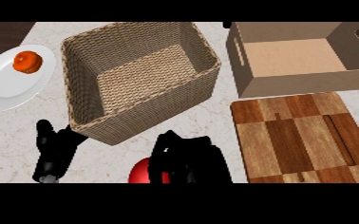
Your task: Pick the tomato from the cutting board and place it in the basket
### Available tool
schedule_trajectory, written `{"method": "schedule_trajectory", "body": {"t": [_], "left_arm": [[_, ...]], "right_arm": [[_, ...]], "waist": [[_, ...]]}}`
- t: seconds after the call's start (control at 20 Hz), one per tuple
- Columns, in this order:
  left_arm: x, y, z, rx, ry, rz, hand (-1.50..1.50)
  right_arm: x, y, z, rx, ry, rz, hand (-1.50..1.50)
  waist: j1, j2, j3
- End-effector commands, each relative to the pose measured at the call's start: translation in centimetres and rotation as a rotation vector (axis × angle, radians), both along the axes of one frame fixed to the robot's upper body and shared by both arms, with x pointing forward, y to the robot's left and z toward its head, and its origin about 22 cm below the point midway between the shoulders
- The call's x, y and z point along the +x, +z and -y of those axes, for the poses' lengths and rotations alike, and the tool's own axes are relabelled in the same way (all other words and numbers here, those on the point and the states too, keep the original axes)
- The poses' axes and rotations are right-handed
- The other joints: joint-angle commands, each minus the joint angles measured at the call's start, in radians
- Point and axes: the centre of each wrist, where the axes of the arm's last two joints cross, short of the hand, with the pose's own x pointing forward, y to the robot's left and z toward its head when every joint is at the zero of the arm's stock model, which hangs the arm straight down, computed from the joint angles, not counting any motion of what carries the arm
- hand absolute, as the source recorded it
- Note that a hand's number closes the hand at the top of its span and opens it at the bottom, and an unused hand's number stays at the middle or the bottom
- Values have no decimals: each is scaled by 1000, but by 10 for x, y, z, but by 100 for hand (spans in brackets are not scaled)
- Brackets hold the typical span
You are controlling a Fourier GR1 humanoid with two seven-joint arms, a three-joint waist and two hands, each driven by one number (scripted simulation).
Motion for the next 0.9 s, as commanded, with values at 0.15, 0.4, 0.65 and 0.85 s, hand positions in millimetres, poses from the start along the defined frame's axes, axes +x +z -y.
{"method": "schedule_trajectory", "body": {"t": [0.15, 0.4, 0.65, 0.85], "left_arm": [[-10, -22, 0, 30, 0, -107, 0], [-10, -19, 13, 23, -18, -101, 0], [4, -17, 15, 22, -16, -108, 0], [2, -21, 12, 16, -25, -88, 0]], "right_arm": [[33, 66, -15, 37, -104, -31, 150], [72, 94, -45, -11, -136, -65, 150], [107, 105, -67, 13, -127, -106, 150], [130, 94, -71, 86, -145, -177, 150]], "waist": [[17, 14, -8], [37, 15, -4], [29, 21, -3], [33, 25, -3]]}}
